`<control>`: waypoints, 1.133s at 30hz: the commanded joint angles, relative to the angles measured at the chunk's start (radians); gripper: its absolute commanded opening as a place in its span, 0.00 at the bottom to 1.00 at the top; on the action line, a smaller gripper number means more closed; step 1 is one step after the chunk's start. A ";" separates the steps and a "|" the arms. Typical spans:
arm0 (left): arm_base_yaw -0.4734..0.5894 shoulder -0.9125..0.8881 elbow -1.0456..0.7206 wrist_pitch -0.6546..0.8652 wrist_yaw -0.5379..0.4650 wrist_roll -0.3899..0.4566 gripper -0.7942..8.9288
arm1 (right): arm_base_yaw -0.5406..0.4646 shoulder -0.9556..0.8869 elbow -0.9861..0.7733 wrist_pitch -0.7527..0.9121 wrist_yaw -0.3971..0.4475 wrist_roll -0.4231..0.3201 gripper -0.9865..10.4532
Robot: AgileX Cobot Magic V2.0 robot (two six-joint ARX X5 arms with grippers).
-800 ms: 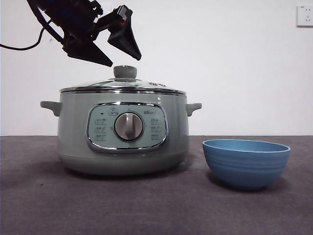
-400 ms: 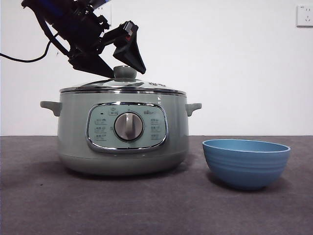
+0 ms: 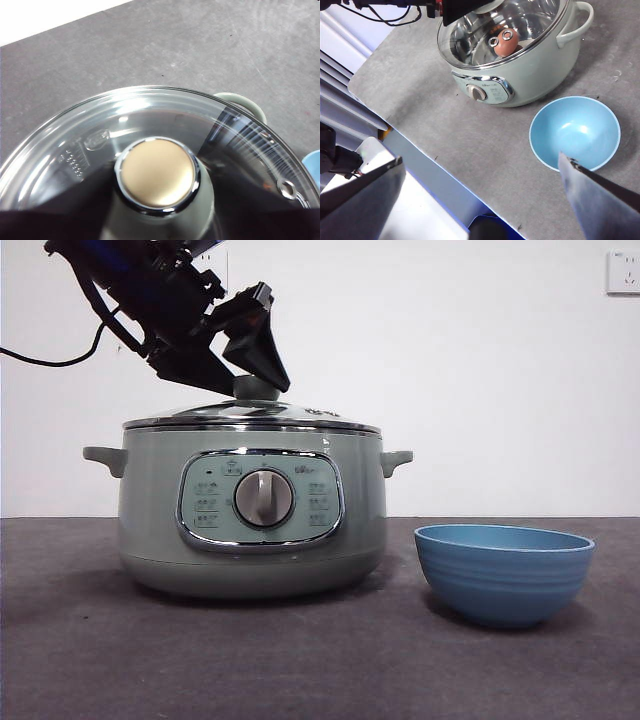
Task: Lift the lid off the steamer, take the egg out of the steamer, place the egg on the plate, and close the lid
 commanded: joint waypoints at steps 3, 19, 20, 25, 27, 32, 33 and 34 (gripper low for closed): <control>-0.004 0.003 -0.004 0.004 0.002 0.008 0.20 | 0.003 0.000 0.002 0.005 -0.001 0.006 0.55; -0.004 -0.016 0.016 0.006 0.003 0.000 0.07 | 0.003 0.000 0.002 0.006 -0.001 0.007 0.55; -0.004 -0.018 0.025 0.006 0.003 0.000 0.07 | 0.003 0.000 0.002 0.006 -0.001 0.007 0.55; -0.004 -0.060 0.080 -0.028 0.003 0.000 0.07 | 0.003 0.000 0.002 0.010 -0.001 0.008 0.55; -0.004 -0.079 0.106 -0.050 0.003 0.000 0.07 | 0.003 0.000 0.002 0.014 -0.001 0.008 0.55; -0.004 -0.139 0.170 -0.127 0.001 0.001 0.07 | 0.003 0.001 0.002 0.047 -0.001 0.036 0.55; -0.004 -0.154 0.179 -0.144 0.001 0.001 0.07 | 0.003 0.003 0.002 0.061 -0.001 0.048 0.55; -0.004 -0.174 0.190 -0.167 -0.001 0.000 0.07 | 0.003 0.006 0.002 0.078 -0.001 0.065 0.55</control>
